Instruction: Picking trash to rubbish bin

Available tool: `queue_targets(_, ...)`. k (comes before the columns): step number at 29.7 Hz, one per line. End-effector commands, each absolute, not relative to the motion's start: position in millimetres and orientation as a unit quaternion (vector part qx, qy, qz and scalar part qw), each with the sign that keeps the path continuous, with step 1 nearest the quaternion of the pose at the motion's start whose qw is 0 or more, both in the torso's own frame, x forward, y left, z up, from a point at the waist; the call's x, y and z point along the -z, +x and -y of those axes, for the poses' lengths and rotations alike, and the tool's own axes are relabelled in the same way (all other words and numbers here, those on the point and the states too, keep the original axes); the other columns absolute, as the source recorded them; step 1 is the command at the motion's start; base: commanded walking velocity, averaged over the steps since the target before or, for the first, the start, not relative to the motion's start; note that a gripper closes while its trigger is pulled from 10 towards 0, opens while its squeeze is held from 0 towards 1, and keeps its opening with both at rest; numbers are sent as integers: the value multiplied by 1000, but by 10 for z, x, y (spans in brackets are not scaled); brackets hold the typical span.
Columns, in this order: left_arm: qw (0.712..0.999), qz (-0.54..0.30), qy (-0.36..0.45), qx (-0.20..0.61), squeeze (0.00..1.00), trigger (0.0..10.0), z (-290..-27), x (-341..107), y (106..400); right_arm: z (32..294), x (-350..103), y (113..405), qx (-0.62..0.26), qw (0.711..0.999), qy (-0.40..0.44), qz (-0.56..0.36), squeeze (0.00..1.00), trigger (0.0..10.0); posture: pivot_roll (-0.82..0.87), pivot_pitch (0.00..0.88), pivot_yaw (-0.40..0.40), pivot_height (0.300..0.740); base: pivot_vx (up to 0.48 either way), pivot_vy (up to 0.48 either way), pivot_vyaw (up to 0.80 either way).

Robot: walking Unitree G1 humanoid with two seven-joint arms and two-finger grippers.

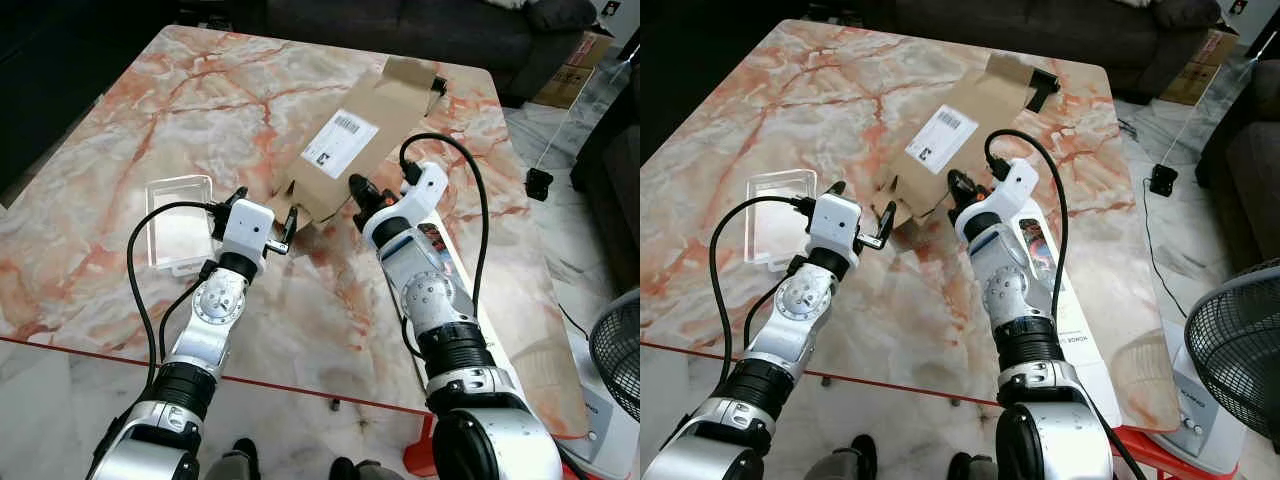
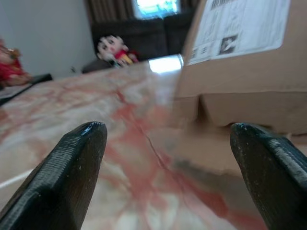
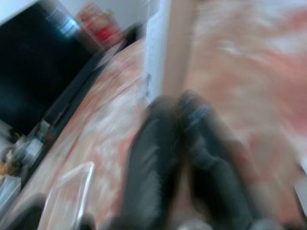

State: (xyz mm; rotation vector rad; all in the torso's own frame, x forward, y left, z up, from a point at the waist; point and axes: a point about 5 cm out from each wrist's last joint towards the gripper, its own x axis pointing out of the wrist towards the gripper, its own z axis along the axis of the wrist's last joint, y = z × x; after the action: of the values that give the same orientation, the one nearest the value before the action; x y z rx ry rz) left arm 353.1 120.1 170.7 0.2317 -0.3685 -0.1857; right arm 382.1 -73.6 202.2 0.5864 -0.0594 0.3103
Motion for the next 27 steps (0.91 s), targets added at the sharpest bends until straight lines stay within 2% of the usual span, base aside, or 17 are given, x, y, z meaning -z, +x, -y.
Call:
queue_targets(1, 970, 210, 93, 79, 0, 10000, -1197, -1787, 3491, 752, -2238, 3798, -157, 956, 226, 97, 0, 10000, 70, 154, -96, 740, 0, 0, 0)
queue_targets(4, 969, 220, 86, 67, 0, 10000, -1215, -1804, 3456, 806, -2250, 3762, -151, 961, 192, 132, 0, 10000, 70, 154, -96, 740, 0, 0, 0)
queue_targets(8, 969, 225, 91, 49, 0, 10000, -1241, -1790, 3380, 863, -2161, 3651, -139, 970, 90, 179, 0, 10000, 66, 158, -95, 740, 0, 0, 0)
queue_targets(10, 969, 223, 94, 43, 0, 10000, -1248, -1766, 3333, 858, -2090, 3579, -141, 969, 66, 194, 0, 10000, 65, 158, -93, 740, 0, 0, 0)
queue_targets(16, 970, 226, 84, 24, 0, 10000, -1272, -1757, 3293, 841, -1913, 3452, -131, 969, 54, 202, 0, 10000, 68, 146, -89, 740, 0, 0, 0)
queue_targets(23, 966, 237, 98, 39, 0, 10000, -1206, -1822, 3287, 805, -1970, 3429, -124, 965, 54, 225, 0, 10000, 63, 131, -83, 740, 0, 0, 0)
queue_targets(27, 965, 239, 96, 41, 0, 10000, -1175, -1831, 3286, 790, -1971, 3433, -125, 964, 52, 227, 0, 10000, 62, 124, -82, 740, -246, 0, 0)
